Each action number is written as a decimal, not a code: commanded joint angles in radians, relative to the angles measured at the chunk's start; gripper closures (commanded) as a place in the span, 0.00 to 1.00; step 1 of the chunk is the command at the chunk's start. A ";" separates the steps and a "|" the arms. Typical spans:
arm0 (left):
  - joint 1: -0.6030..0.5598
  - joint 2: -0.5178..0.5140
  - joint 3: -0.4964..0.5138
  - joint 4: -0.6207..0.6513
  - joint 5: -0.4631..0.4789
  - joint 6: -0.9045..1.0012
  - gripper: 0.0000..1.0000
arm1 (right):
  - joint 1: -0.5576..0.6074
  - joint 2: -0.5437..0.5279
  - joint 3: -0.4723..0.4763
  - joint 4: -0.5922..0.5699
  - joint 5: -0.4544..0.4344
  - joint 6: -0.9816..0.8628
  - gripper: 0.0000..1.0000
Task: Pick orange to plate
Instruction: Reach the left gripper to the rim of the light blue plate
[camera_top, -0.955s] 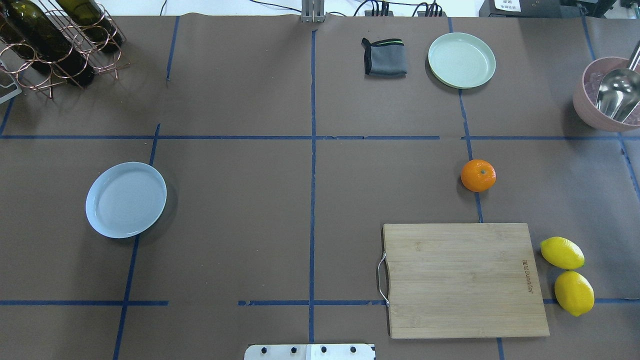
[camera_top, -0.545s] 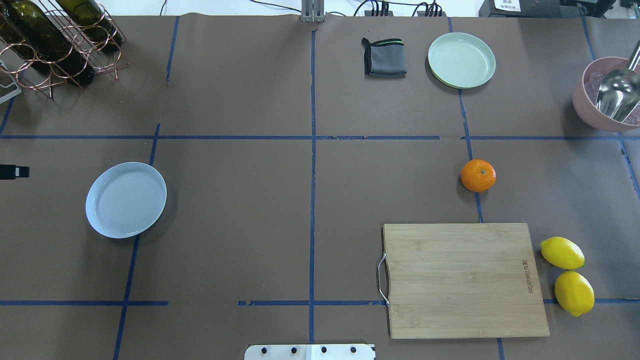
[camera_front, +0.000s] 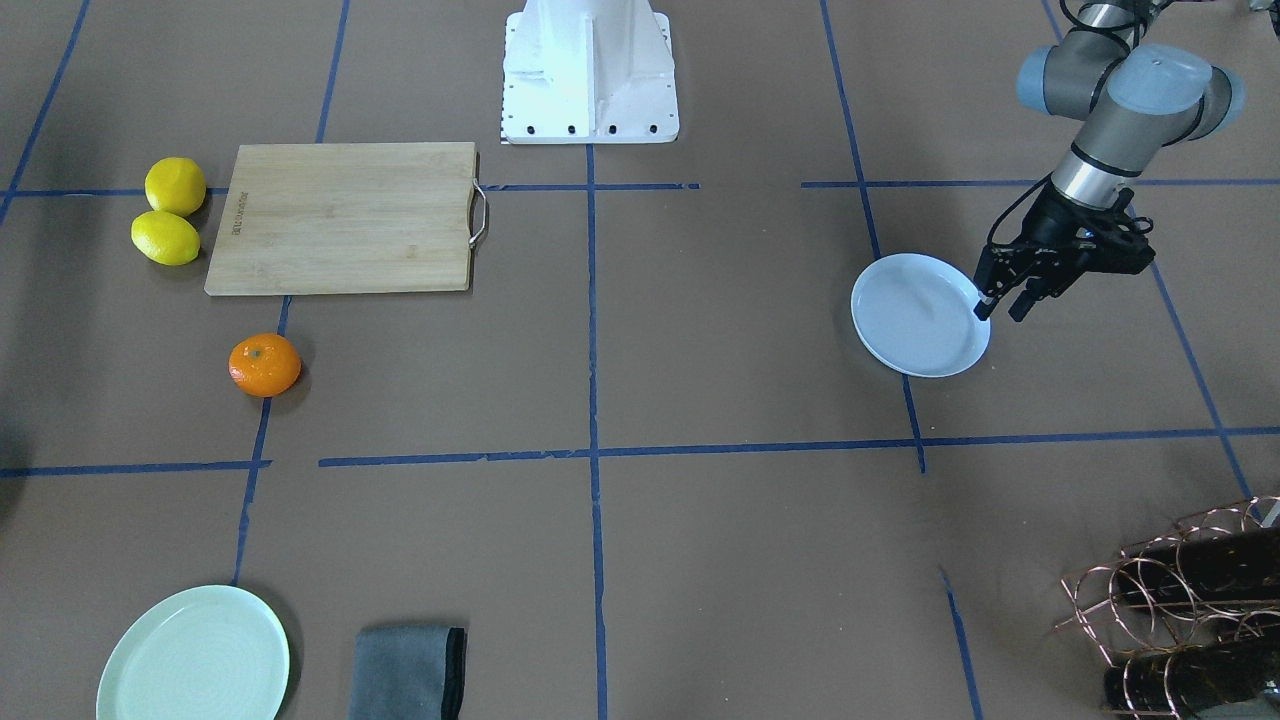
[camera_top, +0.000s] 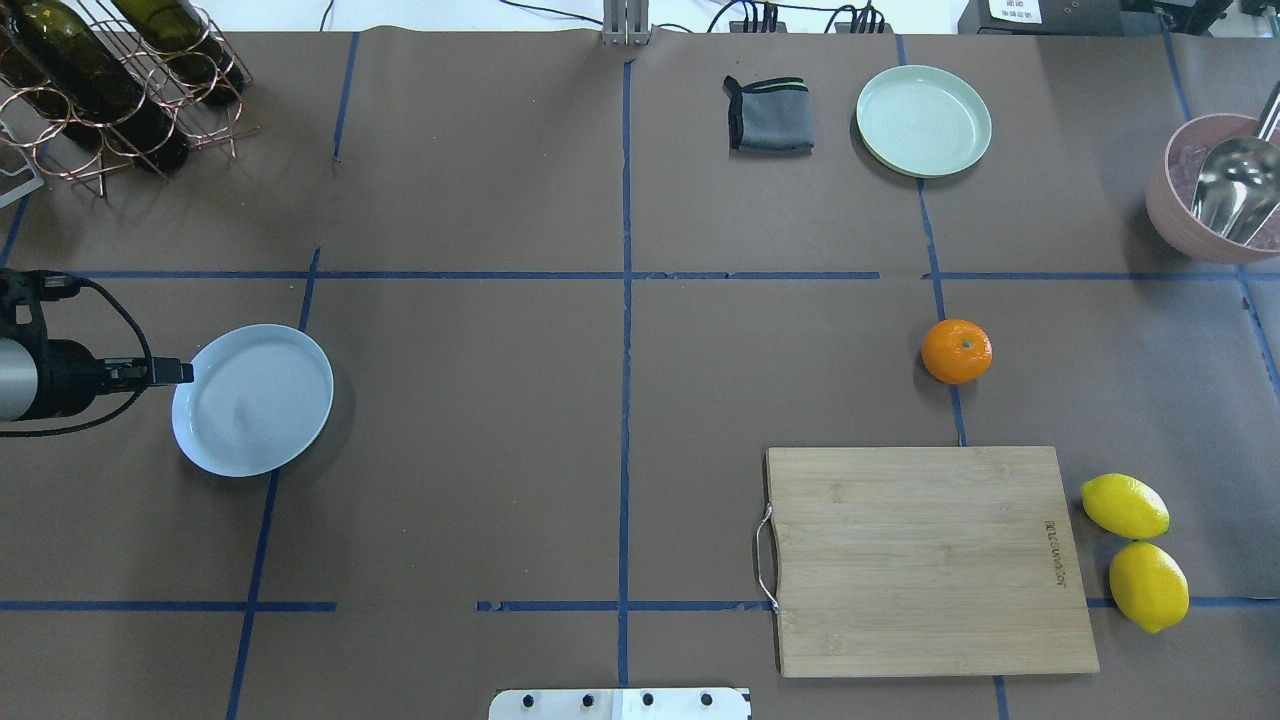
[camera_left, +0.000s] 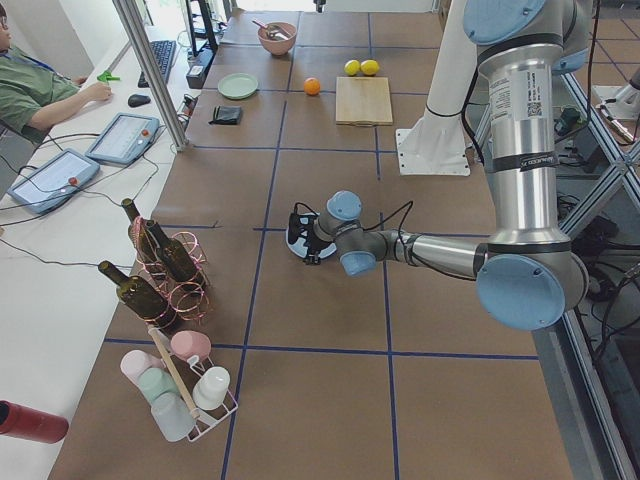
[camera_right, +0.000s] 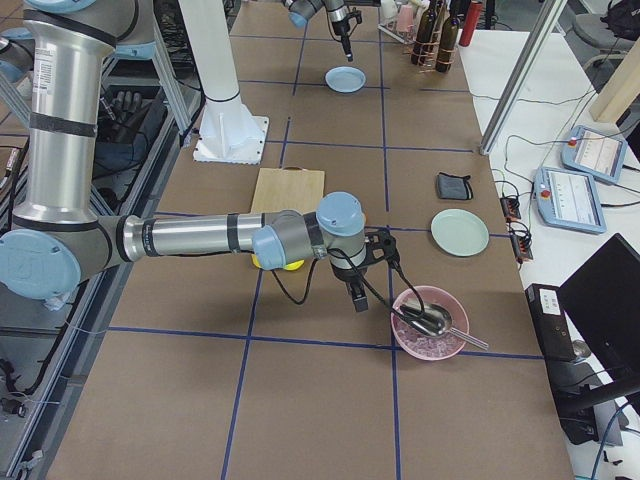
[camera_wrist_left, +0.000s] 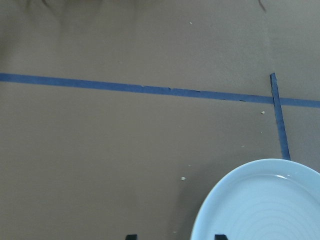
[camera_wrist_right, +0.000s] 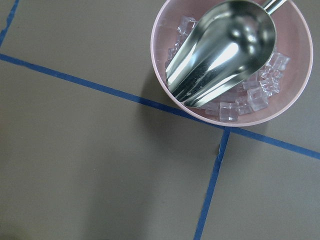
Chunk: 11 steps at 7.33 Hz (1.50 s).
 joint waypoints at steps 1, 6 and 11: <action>0.022 -0.006 0.018 0.000 0.023 -0.006 0.48 | 0.000 -0.002 0.000 0.001 0.000 0.000 0.00; 0.046 -0.010 0.027 0.001 0.025 -0.006 0.56 | 0.000 -0.002 -0.009 0.001 0.000 0.000 0.00; 0.049 -0.023 -0.020 0.001 0.020 -0.003 1.00 | 0.000 0.000 -0.011 0.001 0.002 0.000 0.00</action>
